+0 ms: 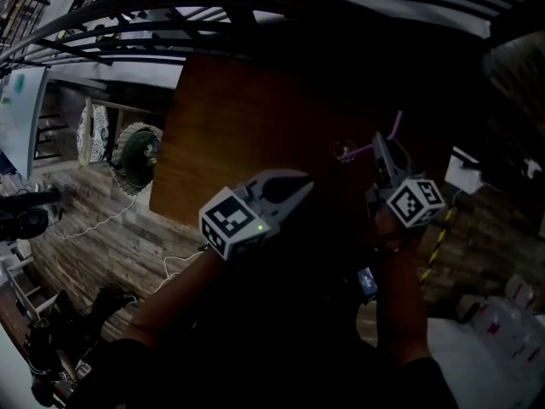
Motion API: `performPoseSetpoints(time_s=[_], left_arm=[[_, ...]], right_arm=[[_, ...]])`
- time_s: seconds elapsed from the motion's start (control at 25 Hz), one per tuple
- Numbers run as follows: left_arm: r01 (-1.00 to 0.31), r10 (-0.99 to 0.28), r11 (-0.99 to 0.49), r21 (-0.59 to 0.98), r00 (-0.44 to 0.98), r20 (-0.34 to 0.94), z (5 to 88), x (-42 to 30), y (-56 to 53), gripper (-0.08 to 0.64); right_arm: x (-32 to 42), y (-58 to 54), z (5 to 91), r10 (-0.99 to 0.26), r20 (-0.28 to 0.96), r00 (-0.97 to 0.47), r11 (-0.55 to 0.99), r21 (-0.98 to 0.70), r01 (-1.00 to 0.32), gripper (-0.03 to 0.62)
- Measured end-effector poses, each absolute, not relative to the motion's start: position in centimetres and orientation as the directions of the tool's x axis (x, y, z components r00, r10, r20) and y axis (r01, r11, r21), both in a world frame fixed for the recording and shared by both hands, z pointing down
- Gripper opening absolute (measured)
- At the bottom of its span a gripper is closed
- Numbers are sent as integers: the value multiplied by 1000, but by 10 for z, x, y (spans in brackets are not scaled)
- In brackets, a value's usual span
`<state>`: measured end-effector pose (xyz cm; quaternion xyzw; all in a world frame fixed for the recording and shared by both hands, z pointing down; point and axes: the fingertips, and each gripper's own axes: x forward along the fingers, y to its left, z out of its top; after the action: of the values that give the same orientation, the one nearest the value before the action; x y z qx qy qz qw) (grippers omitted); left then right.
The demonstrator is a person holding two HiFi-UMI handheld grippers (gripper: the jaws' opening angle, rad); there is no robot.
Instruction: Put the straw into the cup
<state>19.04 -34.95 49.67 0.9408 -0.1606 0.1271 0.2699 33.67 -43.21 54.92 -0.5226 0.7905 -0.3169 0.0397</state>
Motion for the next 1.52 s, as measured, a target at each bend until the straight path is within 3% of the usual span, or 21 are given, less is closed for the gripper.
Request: performPoseSetpoints(time_s=[0.8, 1.52], left_arm=[[-365, -232, -802, 473, 920, 317, 496, 193, -347, 11], [-361, -229, -801, 478, 922, 313, 497, 185, -343, 11]], right_arm=[[309, -412, 614, -774, 413, -479, 221, -534, -816, 31], [296, -408, 637, -741, 467, -483, 211, -522, -827, 32]])
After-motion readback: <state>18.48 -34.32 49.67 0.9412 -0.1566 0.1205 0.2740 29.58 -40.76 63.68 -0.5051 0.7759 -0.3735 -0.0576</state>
